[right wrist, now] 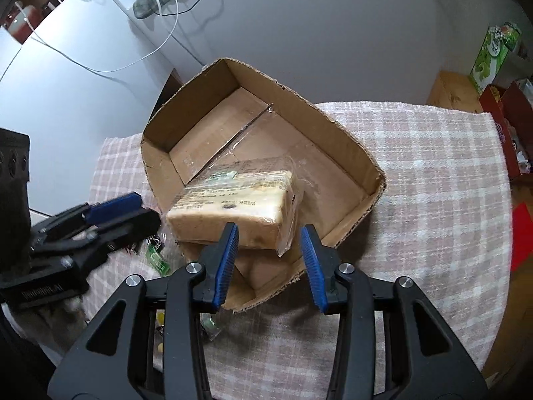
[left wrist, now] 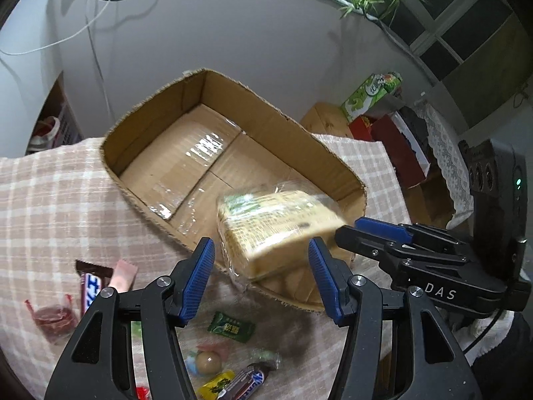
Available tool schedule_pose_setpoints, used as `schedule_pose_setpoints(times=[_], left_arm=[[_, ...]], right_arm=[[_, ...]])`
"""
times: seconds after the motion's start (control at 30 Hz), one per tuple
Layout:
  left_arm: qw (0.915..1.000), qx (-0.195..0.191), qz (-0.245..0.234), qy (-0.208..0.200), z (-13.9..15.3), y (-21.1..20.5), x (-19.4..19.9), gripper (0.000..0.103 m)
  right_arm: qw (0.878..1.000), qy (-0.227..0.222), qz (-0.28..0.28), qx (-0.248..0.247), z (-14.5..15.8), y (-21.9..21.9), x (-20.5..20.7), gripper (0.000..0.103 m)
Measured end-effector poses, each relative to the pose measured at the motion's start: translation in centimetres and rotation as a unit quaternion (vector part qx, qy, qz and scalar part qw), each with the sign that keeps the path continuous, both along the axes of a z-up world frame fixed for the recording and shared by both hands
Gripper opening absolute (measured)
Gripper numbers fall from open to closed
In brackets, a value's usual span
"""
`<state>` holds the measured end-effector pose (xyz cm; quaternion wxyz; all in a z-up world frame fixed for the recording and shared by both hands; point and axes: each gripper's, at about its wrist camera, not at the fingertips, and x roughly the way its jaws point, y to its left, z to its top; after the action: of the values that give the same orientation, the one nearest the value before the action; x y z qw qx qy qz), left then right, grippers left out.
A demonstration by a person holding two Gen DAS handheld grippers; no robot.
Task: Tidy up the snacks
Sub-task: 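Open both grippers to drop the bread loaf into the box, then grasp the blue-wrapped chocolate bar with the left gripper while the right grasps a green candy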
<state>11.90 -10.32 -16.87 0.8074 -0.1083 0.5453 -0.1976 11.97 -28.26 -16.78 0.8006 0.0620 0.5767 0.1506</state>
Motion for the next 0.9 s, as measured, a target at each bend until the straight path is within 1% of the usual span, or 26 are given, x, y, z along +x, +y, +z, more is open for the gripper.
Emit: schedule_pose_setpoints(times=[0.1, 0.3, 0.47, 0.57, 0.7, 0.9], left_arm=[[0.9999, -0.004, 0.008, -0.01, 0.9, 1.1, -0.4, 0.057], [0.9993, 0.0, 0.025, -0.029, 2.2, 4.0, -2.2, 0.057], [0.9987, -0.001, 0.039, -0.034, 2.3, 6.8, -4.6, 0.057], [0.9983, -0.003, 0.054, -0.023, 1.9, 8.4, -6.1, 0.057], [0.9972, -0.003, 0.074, 0.0, 0.8, 10.6, -8.5, 0.057], [0.9936, 0.003, 0.109, 0.028, -1.2, 13.0, -11.3, 0.057]], right_arm=[[1.0, -0.013, 0.005, 0.001, 0.8, 0.0, -0.8, 0.041], [0.999, -0.025, 0.023, 0.034, 1.7, 0.2, -2.6, 0.042], [0.998, -0.016, 0.066, 0.017, 1.6, 1.9, -4.4, 0.042], [0.996, 0.001, 0.092, 0.009, 1.1, 2.9, -5.6, 0.042], [0.993, 0.02, 0.113, 0.008, 0.0, 4.0, -7.5, 0.042], [0.992, 0.032, 0.121, -0.002, -1.9, 5.6, -9.0, 0.042]])
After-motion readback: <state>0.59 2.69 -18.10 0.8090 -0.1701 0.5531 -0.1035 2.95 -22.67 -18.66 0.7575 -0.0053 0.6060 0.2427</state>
